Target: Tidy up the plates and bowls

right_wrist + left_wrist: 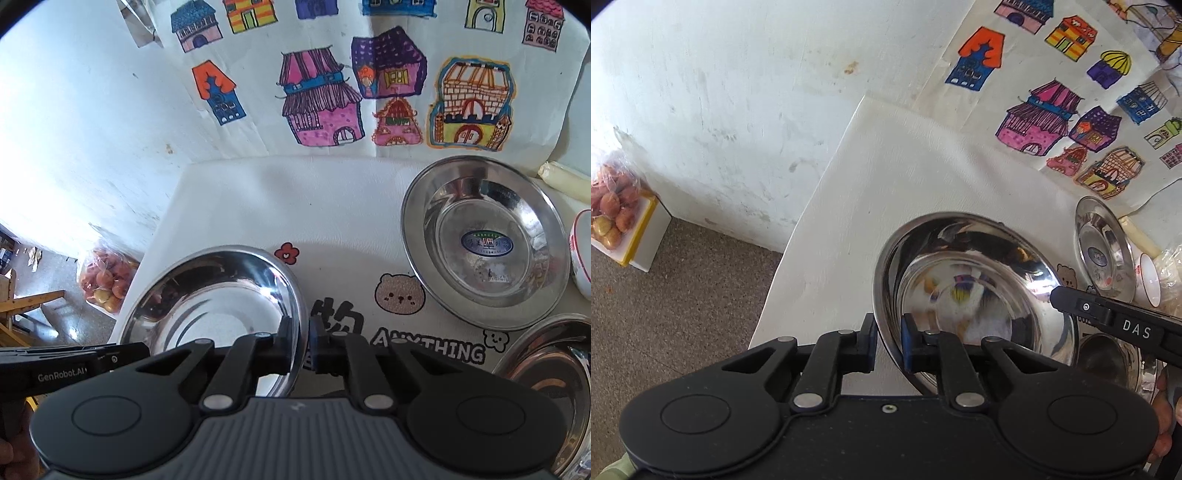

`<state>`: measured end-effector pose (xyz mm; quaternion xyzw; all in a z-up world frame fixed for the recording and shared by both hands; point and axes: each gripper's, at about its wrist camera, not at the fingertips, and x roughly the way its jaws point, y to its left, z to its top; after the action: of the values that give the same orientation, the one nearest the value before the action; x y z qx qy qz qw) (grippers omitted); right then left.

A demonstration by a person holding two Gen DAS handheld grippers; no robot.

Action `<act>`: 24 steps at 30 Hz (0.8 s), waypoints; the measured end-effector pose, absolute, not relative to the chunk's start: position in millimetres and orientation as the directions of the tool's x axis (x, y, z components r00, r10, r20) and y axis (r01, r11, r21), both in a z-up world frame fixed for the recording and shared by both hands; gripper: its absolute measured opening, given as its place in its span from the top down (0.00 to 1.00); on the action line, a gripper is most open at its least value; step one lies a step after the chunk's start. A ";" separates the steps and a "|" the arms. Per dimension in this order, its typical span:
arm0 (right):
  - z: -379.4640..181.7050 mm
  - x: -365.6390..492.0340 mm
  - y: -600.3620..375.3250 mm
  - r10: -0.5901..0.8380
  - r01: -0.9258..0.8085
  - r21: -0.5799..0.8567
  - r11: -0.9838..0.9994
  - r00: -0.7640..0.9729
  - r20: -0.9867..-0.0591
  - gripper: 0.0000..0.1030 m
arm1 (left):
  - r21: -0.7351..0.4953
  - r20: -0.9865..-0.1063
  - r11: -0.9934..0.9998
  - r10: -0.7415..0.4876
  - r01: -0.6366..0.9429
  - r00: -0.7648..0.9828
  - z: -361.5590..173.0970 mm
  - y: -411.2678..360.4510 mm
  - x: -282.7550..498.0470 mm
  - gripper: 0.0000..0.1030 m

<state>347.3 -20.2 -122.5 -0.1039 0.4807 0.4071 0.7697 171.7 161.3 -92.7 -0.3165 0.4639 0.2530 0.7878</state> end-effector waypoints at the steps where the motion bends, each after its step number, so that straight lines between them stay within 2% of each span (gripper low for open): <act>1: -120.8 347.1 -21.6 0.530 -0.726 0.233 0.647 0.208 -0.822 0.92 | -0.266 -0.888 0.673 0.107 -0.690 0.447 -90.8 160.4 171.6 0.86; 14: -84.5 353.7 -54.1 0.597 -0.688 0.281 0.669 0.272 -0.754 0.92 | -0.275 -0.838 0.721 0.144 -0.636 0.526 -53.9 144.3 184.0 0.86; 24: -68.8 366.0 -114.7 0.597 -0.609 0.305 0.732 0.359 -0.717 0.92 | -0.290 -0.804 0.797 0.098 -0.530 0.587 -32.0 101.8 216.6 0.86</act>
<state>366.0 -114.7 -68.8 -0.0068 0.4322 0.3659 0.8242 216.6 101.8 -32.0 -0.2599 0.4154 0.1841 0.8520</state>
